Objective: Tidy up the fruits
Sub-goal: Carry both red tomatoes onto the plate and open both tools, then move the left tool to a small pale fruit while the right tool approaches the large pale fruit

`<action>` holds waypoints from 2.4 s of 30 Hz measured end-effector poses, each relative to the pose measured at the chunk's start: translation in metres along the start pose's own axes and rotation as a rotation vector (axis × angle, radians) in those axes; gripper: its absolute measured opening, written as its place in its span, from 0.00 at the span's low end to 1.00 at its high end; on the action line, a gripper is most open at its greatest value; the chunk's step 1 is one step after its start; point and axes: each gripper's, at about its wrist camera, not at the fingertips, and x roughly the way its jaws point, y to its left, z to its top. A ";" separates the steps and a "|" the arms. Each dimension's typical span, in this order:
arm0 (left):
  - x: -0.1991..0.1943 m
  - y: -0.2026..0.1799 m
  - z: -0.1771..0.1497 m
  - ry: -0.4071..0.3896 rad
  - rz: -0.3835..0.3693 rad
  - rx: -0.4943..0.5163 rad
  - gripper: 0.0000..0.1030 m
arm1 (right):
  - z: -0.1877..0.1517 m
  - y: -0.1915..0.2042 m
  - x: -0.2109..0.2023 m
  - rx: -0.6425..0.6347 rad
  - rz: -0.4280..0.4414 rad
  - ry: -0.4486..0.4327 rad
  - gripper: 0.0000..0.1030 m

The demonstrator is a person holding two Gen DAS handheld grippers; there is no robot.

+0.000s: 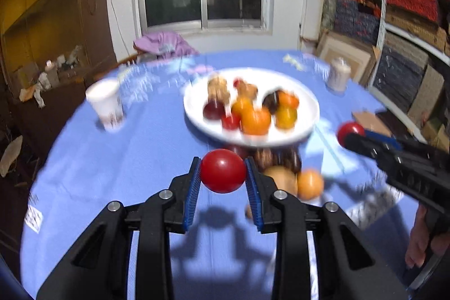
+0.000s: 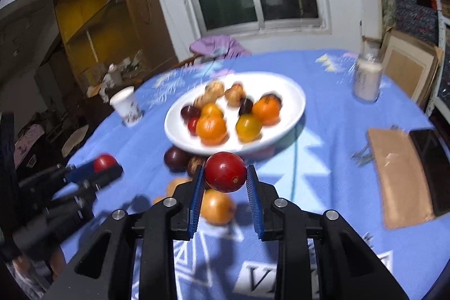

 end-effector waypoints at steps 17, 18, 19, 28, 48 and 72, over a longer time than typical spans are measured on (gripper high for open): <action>0.112 -0.030 0.134 -0.005 -0.006 -0.057 0.30 | 0.132 -0.048 0.094 0.097 -0.040 0.020 0.30; 0.127 -0.030 0.133 0.019 -0.006 -0.057 0.30 | 0.131 -0.053 0.108 0.109 -0.039 0.053 0.30; 0.143 -0.030 0.130 0.041 -0.009 -0.063 0.30 | 0.130 -0.059 0.123 0.123 -0.041 0.089 0.30; 0.212 -0.022 0.114 0.156 -0.048 -0.117 0.30 | 0.113 -0.079 0.202 0.160 -0.053 0.220 0.30; 0.196 -0.011 0.113 0.101 0.012 -0.133 0.80 | 0.126 -0.067 0.180 0.108 -0.053 0.129 0.50; 0.038 0.006 -0.040 0.124 0.024 -0.090 0.96 | -0.010 -0.036 0.036 0.205 0.232 0.203 0.71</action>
